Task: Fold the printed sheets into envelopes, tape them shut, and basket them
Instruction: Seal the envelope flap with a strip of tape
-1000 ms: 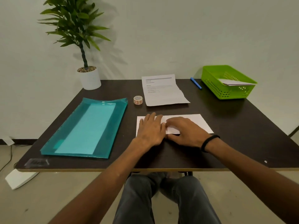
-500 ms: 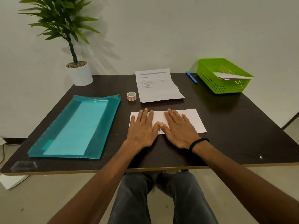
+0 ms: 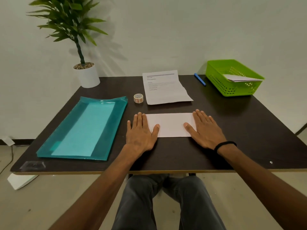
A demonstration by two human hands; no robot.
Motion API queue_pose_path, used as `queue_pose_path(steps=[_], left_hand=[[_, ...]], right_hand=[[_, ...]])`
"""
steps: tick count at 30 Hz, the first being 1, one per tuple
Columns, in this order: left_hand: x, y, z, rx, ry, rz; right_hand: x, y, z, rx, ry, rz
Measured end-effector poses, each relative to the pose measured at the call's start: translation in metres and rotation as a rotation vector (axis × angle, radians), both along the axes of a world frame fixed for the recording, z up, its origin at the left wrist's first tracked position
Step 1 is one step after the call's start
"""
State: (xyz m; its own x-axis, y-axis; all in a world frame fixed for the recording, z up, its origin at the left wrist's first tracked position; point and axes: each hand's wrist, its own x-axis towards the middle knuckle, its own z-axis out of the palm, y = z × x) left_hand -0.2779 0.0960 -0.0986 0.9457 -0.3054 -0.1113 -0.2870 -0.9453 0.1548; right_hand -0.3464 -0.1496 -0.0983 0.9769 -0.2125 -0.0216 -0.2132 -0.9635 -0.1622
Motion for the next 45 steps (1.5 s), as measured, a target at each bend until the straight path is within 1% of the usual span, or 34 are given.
queue_pose_path(steps=[2,3,6,8,11,14,16,18,20,21,22,23,26,27,28,31,35,37,40,45], left_hand=[[0.008,-0.006,0.016,0.003,0.007,0.038],[0.016,-0.009,0.027,-0.018,-0.022,0.068],[0.050,-0.009,0.047,-0.111,-0.220,0.141],[0.076,-0.002,0.044,-0.138,-0.285,0.161],[0.106,0.006,0.030,-0.089,-0.273,0.167],[0.125,0.005,0.022,-0.055,-0.326,0.135],[0.129,0.005,0.017,-0.079,-0.394,0.137],[0.125,0.005,0.013,-0.195,-0.512,0.119],[0.113,0.000,0.014,-0.381,-0.654,0.089],[0.106,-0.005,0.017,-0.490,-0.689,0.092],[0.100,-0.012,0.020,-0.612,-0.670,0.112],[0.097,-0.020,0.023,-0.757,-0.587,0.139],[0.095,-0.048,0.037,-1.231,-0.163,0.187],[0.097,-0.055,0.038,-1.334,-0.074,0.191],[0.098,-0.062,0.038,-1.393,-0.026,0.189],[0.100,-0.072,0.031,-1.445,0.050,0.145],[0.100,-0.072,0.022,-1.527,0.280,0.048],[0.099,-0.069,0.018,-1.543,0.344,0.002],[0.097,-0.068,0.015,-1.452,0.283,-0.034],[0.095,-0.070,0.017,-1.450,0.250,0.021]], right_hand=[[-0.002,0.000,0.000,0.013,-0.035,0.002],[-0.003,0.000,-0.001,0.024,-0.058,0.006],[-0.006,0.000,-0.002,0.095,-0.125,0.012],[-0.009,0.000,0.001,0.186,-0.168,0.003],[-0.013,-0.001,0.009,0.406,-0.246,-0.042],[-0.007,-0.007,0.022,0.612,-0.295,-0.117],[0.004,-0.008,0.032,0.638,-0.381,-0.154],[0.018,-0.002,0.042,0.609,-0.547,-0.140],[0.035,0.010,0.049,0.602,-0.720,-0.060],[0.045,0.016,0.050,0.609,-0.771,0.003],[0.056,0.022,0.048,0.607,-0.793,0.073],[0.067,0.027,0.045,0.590,-0.788,0.139],[0.099,0.039,0.035,0.556,-0.715,0.263],[0.107,0.041,0.031,0.560,-0.700,0.279],[0.114,0.041,0.028,0.573,-0.696,0.281],[0.122,0.035,0.021,0.637,-0.742,0.248],[0.120,0.029,0.016,0.702,-0.789,0.192],[0.117,0.029,0.016,0.736,-0.787,0.165],[0.116,0.028,0.015,0.754,-0.770,0.141],[0.121,0.027,0.013,0.811,-0.746,0.143]])
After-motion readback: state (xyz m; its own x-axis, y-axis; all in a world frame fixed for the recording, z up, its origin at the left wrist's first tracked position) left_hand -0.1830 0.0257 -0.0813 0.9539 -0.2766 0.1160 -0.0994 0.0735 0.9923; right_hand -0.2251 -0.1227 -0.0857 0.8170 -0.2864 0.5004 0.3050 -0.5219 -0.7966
